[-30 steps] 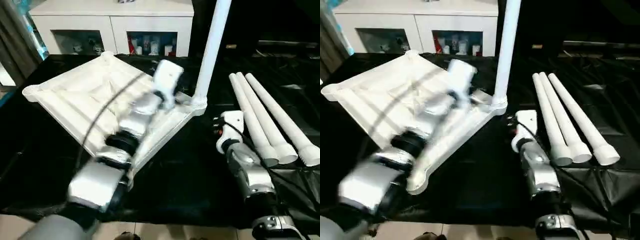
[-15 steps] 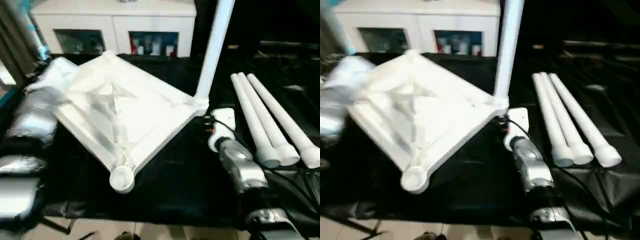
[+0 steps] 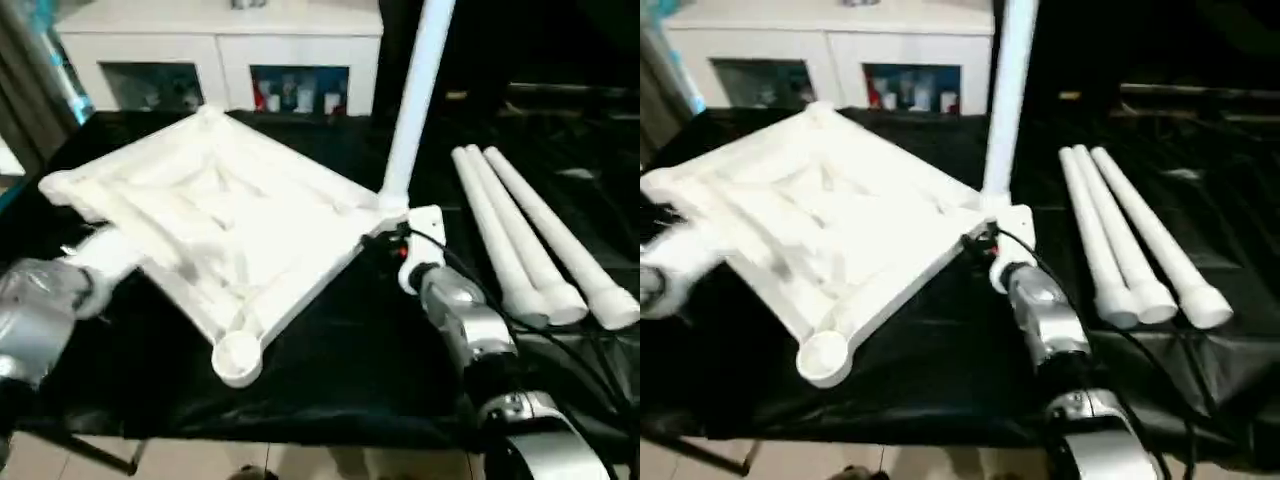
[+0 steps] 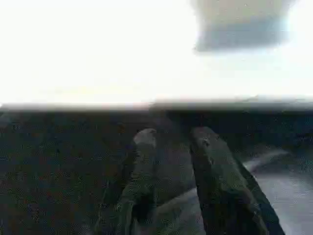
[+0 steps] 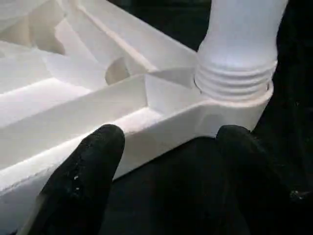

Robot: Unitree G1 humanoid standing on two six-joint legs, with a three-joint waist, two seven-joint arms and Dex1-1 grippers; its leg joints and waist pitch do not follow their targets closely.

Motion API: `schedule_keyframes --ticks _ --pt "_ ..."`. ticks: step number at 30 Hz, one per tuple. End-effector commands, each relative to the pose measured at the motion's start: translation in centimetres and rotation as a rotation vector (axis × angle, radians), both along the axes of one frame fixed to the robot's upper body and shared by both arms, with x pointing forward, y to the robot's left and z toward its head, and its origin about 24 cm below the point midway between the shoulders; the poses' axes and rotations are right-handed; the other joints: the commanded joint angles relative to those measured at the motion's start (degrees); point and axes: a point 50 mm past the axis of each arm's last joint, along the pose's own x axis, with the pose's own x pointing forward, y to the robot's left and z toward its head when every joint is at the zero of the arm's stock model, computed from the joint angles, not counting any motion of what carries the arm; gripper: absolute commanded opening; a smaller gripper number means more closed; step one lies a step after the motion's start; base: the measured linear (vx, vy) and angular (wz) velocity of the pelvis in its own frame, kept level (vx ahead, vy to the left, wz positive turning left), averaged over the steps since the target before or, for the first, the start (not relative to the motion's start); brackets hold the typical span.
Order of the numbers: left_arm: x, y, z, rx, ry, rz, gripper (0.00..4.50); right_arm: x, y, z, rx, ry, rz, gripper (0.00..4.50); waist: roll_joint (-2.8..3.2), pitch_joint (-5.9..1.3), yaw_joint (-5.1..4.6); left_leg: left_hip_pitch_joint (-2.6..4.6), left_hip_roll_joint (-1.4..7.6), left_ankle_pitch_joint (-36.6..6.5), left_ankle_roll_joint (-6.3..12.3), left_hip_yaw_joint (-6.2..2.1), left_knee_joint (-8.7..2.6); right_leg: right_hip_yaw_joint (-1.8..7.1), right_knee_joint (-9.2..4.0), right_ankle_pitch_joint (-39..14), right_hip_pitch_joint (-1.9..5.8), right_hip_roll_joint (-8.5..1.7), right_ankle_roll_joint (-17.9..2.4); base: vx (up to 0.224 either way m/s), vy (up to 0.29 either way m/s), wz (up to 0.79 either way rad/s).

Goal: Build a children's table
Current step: Rotate table base

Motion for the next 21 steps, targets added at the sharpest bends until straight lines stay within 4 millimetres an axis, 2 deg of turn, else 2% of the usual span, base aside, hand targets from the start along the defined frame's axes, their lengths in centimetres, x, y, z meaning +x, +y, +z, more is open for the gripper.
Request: schedule_keyframes --ticks 1,4,7,11,14,16,17,18,19,20,21 --pt "-0.5 -1.4 0.0 -0.066 0.041 -0.091 1.21 0.2 0.1 0.3 0.007 -0.007 0.016 3.48 0.62 -3.71 -0.05 2.12 2.86 -18.36 -2.70 -1.71 -4.98 2.51 -3.72 -10.16 1.56 -3.01 -12.33 0.000 0.000 0.00" --pt "-1.1 -3.2 -0.2 -0.180 0.081 -0.184 1.21 0.2 -0.4 0.4 0.000 -0.007 0.033 3.48 0.66 -3.81 -0.04 2.21 2.77 -16.37 -2.22 -1.57 -4.77 2.49 -3.54 -8.23 1.72 -2.88 -12.66 0.000 0.000 0.00" --pt "-1.5 -4.3 -0.3 -0.238 0.114 -0.235 1.21 0.1 -0.9 0.4 -0.010 -0.007 0.045 3.48 0.70 -3.70 0.28 2.51 2.77 -17.50 -2.54 -1.44 -4.82 2.51 -3.69 -9.90 1.50 -2.73 -12.32 0.000 0.000 0.00" --pt "-1.9 -5.9 -0.8 -0.320 0.154 -0.327 1.21 -0.3 -2.1 0.2 -0.022 -0.006 0.046 3.48 0.44 -3.72 0.23 2.40 2.66 -17.42 -2.73 -1.44 -4.79 2.60 -3.71 -10.65 1.65 -2.69 -11.54 0.000 0.000 0.00" --pt "-1.3 -7.8 -1.3 -0.398 0.135 -0.389 1.21 -0.8 -3.2 0.2 -0.043 -0.008 0.049 3.48 -0.01 -3.80 0.21 2.34 2.61 -15.84 -2.15 -1.29 -4.62 2.66 -3.81 -9.72 1.84 -2.58 -11.19 0.000 0.000 0.00" --pt "-0.7 -9.1 -1.6 -0.448 0.116 -0.416 1.21 -1.1 -3.8 0.4 -0.046 -0.010 0.052 3.48 -0.02 -3.90 0.37 2.05 2.58 -14.55 -1.63 -1.35 -4.56 2.66 -3.70 -8.94 2.11 -2.69 -11.24 0.000 0.000 0.00" --pt "-0.2 -10.3 -1.9 -0.489 0.109 -0.432 1.21 -1.4 -4.3 0.5 -0.050 -0.011 0.054 3.48 -0.48 -3.94 0.30 2.06 2.55 -14.21 -1.23 -1.22 -4.42 2.69 -3.76 -9.10 2.14 -2.74 -11.14 0.000 0.000 0.00" --pt "-0.1 -10.6 -2.0 -0.499 0.107 -0.436 1.21 -1.5 -4.4 0.6 -0.051 -0.011 0.054 3.48 -0.40 -3.89 0.44 2.25 2.49 -14.12 -0.82 -1.13 -4.35 2.72 -4.04 -10.07 2.01 -2.66 -10.81 0.000 0.000 0.00" --pt "0.5 -11.7 -2.4 -0.521 0.095 -0.452 1.21 -1.7 -4.8 0.8 -0.057 -0.014 0.058 3.48 -0.54 -3.88 0.40 1.96 2.52 -13.84 -0.59 -1.25 -4.34 2.72 -4.04 -10.31 2.29 -2.79 -10.70 0.000 0.000 0.00" --pt "0.9 -12.2 -2.6 -0.518 0.083 -0.457 1.21 -1.9 -5.0 0.9 -0.060 -0.016 0.060 3.48 -0.56 -3.93 0.51 1.97 2.55 -13.57 -0.51 -1.27 -4.29 2.72 -4.06 -10.38 2.28 -2.82 -10.52 0.000 0.000 0.00" --pt "1.2 -12.5 -2.8 -0.507 0.071 -0.459 1.21 -2.0 -5.1 1.0 -0.061 -0.018 0.062 3.48 -0.22 -4.08 0.41 1.88 2.54 -12.82 -0.42 -1.36 -4.18 2.73 -3.82 -9.67 2.37 -2.88 -10.48 0.000 0.000 0.00"
